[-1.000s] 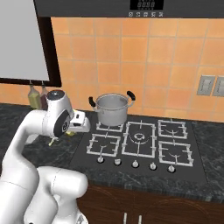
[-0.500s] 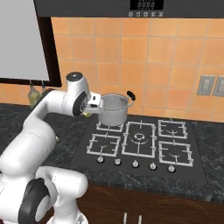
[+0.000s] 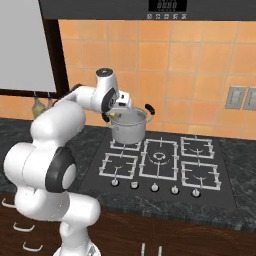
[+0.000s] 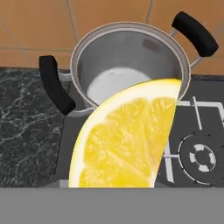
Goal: Put the mushroom and lemon wedge in the pot. Retrieve the spatula and lightly stir the vegetables in the pot.
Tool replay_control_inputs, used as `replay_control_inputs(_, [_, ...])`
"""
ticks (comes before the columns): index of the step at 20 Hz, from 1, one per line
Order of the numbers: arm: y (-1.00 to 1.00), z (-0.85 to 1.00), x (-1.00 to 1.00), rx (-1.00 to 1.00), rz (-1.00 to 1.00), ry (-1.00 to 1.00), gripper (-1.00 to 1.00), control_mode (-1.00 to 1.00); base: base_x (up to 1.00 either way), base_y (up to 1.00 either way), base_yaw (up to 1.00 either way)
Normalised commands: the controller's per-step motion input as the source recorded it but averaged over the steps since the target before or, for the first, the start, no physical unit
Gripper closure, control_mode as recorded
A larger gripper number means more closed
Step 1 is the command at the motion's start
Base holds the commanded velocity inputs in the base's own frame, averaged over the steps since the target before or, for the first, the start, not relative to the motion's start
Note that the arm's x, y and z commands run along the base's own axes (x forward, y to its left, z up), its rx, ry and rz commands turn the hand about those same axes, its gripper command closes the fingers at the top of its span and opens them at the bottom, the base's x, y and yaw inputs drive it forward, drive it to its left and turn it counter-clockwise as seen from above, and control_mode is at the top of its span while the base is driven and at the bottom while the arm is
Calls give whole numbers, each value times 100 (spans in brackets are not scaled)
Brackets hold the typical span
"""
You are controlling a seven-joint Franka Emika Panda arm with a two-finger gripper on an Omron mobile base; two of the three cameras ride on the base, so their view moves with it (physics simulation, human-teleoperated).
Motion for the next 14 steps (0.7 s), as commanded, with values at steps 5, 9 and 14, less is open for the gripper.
replay_control_inputs(5, [-14,-3,52,0,0,0,100,-100,0,0,0])
replay_control_inputs(9, [-10,0,51,0,0,0,100,-100,0,0,0])
replay_control_inputs(14, [-13,0,68,0,0,0,100,-100,0,0,0])
